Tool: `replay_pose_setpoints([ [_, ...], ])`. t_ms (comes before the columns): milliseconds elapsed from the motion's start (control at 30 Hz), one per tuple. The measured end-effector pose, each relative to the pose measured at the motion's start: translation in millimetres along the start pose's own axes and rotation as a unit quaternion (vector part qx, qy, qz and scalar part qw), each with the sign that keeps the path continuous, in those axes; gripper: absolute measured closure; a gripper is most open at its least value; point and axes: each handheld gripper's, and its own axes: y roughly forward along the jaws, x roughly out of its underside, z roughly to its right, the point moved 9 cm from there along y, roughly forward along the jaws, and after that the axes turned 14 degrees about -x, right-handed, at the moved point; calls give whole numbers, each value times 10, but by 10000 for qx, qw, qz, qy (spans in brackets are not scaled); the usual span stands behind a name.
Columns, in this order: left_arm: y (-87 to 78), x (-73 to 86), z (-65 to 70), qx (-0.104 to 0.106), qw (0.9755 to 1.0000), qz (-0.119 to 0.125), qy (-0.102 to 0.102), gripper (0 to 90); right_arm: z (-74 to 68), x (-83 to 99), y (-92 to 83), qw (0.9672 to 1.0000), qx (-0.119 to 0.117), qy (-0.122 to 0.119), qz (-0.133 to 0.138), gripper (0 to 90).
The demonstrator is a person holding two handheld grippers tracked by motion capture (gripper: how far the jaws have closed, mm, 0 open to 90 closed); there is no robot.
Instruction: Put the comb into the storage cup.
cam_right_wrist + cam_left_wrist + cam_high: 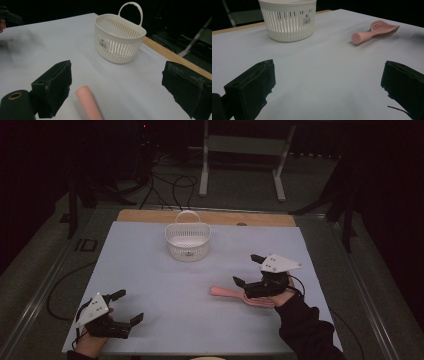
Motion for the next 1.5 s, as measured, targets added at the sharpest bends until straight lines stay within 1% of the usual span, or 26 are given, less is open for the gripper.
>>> replay_pose_setpoints([
  [33, 0, 0, 0, 0, 10000, 0, 0, 1, -5, -1, 31, 10000, -40, 17, -42, 88],
  [133, -1, 1, 5, 13, 10000, -2, 15, 1, -1, -6, 56, 10000, -37, -8, -39, 88],
  [167, -2, -2, 8, 21, 10000, 5, 30, 1, -8, 2, 158, 9998, -107, -32, -145, 94],
  [300, -2, -2, 10, 32, 10000, 9, 31, 1, -5, 9, 273, 9997, -182, 3, -173, 94],
  [433, -1, 0, 17, 40, 10000, 0, 46, 1, 4, 21, 375, 9995, -208, 27, -243, 94],
  [467, 0, 1, 20, 43, 10000, -3, 45, 1, -2, 22, 398, 9994, -240, 64, -252, 95],
  [533, 1, 0, 22, 49, 10000, -1, 43, 1, 4, 29, 449, 9993, -268, 15, -277, 104],
  [633, 1, -2, 27, 55, 10000, 5, 35, 1, 8, 54, 527, 9989, -313, 54, -346, 104],
  [667, 1, -2, 27, 55, 10000, 5, 35, 1, 8, 54, 527, 9989, -313, 54, -346, 104],
  [700, 0, 0, 23, 57, 10000, 2, 41, 1, 13, 68, 572, 9987, -338, 85, -383, 122],
  [833, 2, 3, 22, 67, 10000, -2, 40, 1, 18, 83, 630, 9983, -361, 140, -432, 128],
  [900, 2, 1, 28, 78, 10000, 5, 40, 1, 22, 94, 660, 9981, -384, 121, -472, 136],
  [1000, 1, 1, 35, 86, 10000, 4, 45, 1, 27, 123, 705, 9975, -424, 163, -550, 157],
  [1067, 2, 1, 36, 86, 10000, 5, 46, 1, 28, 134, 721, 9973, -411, 190, -574, 171],
  [1100, 1, 1, 35, 90, 9999, 2, 47, 1, 31, 147, 738, 9972, -384, 219, -605, 205],
  [1133, 1, 1, 35, 90, 9999, 2, 47, 1, 31, 147, 738, 9972, -384, 219, -605, 205],
  [1167, 4, 1, 37, 96, 9999, 4, 38, 1, 48, 201, 789, 9964, -303, 242, -752, 283],
  [1200, 4, 1, 37, 96, 9999, 4, 38, 1, 48, 201, 789, 9964, -303, 242, -752, 283],
  [1233, 5, 2, 37, 94, 9999, 2, 43, 1, 50, 219, 804, 9961, -263, 250, -800, 318],
  [1267, 6, 2, 41, 105, 9999, 1, 45, 1, 48, 249, 834, 9955, -242, 247, -880, 391],
  [1300, 6, 2, 41, 105, 9999, 1, 45, 1, 48, 249, 834, 9955, -242, 247, -880, 391],
  [1333, 6, 2, 41, 105, 9999, 1, 45, 1, 53, 264, 846, 9952, -218, 232, -923, 434],
  [1367, 6, 3, 41, 103, 9999, -2, 56, 1, 53, 264, 846, 9952, -218, 232, -923, 434],
  [1400, 5, 3, 41, 102, 9999, -4, 56, 1, 56, 305, 879, 9943, -186, 278, -1011, 564],
  [1467, 5, 2, 43, 104, 9999, 1, 53, 1, 59, 332, 898, 9937, -170, 308, -1066, 638],
  [1500, 5, 2, 43, 104, 9999, 1, 53, 1, 59, 332, 898, 9937, -170, 308, -1066, 638],
])
